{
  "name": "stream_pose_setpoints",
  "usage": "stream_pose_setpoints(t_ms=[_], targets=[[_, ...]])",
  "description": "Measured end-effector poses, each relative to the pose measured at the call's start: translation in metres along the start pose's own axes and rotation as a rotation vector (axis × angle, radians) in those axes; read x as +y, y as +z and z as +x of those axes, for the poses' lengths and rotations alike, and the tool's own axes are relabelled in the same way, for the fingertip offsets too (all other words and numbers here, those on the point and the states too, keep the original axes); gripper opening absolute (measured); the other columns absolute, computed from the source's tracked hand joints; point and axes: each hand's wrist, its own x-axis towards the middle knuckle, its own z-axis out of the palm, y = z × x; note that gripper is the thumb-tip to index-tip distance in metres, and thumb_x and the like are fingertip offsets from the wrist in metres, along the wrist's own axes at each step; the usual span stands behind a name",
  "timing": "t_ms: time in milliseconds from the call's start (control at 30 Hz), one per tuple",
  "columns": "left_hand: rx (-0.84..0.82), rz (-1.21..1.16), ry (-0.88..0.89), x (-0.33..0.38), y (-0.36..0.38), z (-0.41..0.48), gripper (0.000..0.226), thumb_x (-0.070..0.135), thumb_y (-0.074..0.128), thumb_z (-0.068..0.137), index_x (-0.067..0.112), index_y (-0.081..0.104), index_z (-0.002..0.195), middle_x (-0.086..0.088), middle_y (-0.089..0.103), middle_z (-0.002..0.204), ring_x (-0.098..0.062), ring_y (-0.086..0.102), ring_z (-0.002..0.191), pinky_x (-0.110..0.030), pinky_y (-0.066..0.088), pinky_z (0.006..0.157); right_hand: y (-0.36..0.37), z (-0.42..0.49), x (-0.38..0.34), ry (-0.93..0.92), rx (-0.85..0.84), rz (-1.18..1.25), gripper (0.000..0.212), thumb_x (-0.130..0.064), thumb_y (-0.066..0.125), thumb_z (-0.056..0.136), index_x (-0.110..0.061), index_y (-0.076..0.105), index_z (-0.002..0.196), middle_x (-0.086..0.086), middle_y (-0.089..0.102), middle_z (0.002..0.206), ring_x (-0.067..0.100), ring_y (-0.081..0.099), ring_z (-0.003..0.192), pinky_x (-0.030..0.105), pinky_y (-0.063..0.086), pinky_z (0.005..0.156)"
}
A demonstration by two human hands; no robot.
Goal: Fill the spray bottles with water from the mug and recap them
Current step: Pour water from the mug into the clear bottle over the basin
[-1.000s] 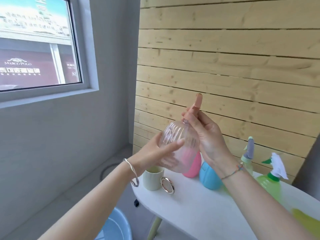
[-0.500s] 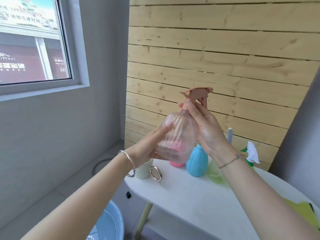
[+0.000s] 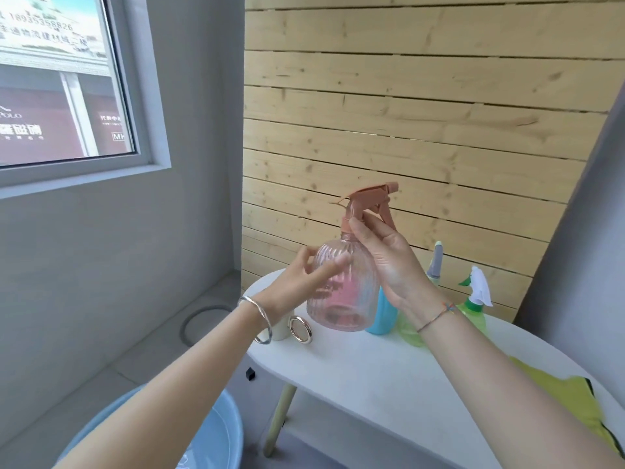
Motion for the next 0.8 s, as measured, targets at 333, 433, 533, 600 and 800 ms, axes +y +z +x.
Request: stream_pose_setpoints(t_ms=[333,433,533,600,800], targets=[[0.009,0.026,0.059,0.006,0.0,-0.005,0.063,0.06,0.073,0.063,0.03,0.058,0.117,0.009,0.07,0.108,-0.007,0.067,0.101,-0.035,0.055,0.087,0.007,0.003,-0.003,0.028,-0.011,0.0,0.017,-0.016,0.058,0.09,-0.016,0.068,0.104,0.001,0.068,0.105,0.01,0.062,0.091,0.027,0.049,0.093],[-0.223,-0.072,-0.075,0.01,-0.013,-0.005,0.07,0.064,0.068,0.066,0.027,0.057,0.124,0.003,0.069,0.119,-0.016,0.066,0.11,-0.037,0.053,0.09,0.007,0.008,-0.01,0.062,-0.06,0.059,0.021,-0.03,0.063,0.081,-0.02,0.071,0.098,-0.002,0.07,0.105,0.007,0.064,0.09,0.031,0.048,0.089],[-0.342,-0.054,-0.171,0.006,-0.018,-0.009,0.062,0.059,0.063,0.067,0.028,0.056,0.12,-0.001,0.07,0.115,-0.018,0.067,0.105,-0.035,0.055,0.087,0.007,0.018,-0.024,-0.011,-0.077,0.036,0.021,-0.042,0.065,0.068,-0.028,0.075,0.08,-0.011,0.072,0.097,0.002,0.063,0.091,0.028,0.039,0.089],[-0.339,0.063,-0.172,-0.003,-0.018,-0.01,0.055,0.054,0.063,0.077,0.028,0.054,0.125,-0.002,0.068,0.122,-0.017,0.065,0.111,-0.039,0.051,0.098,0.005,0.028,-0.034,-0.059,-0.047,0.071,0.022,-0.044,0.067,0.062,-0.029,0.074,0.076,-0.013,0.071,0.093,0.002,0.062,0.09,0.02,0.04,0.085],[-0.232,0.179,-0.216,-0.028,-0.032,-0.011,0.058,0.059,0.07,0.074,0.031,0.059,0.124,0.009,0.069,0.118,-0.009,0.064,0.113,-0.04,0.043,0.108,-0.005,0.054,-0.063,-0.155,-0.017,-0.027,0.025,-0.045,0.067,0.064,-0.03,0.071,0.083,-0.015,0.069,0.092,0.002,0.06,0.088,0.021,0.038,0.081]])
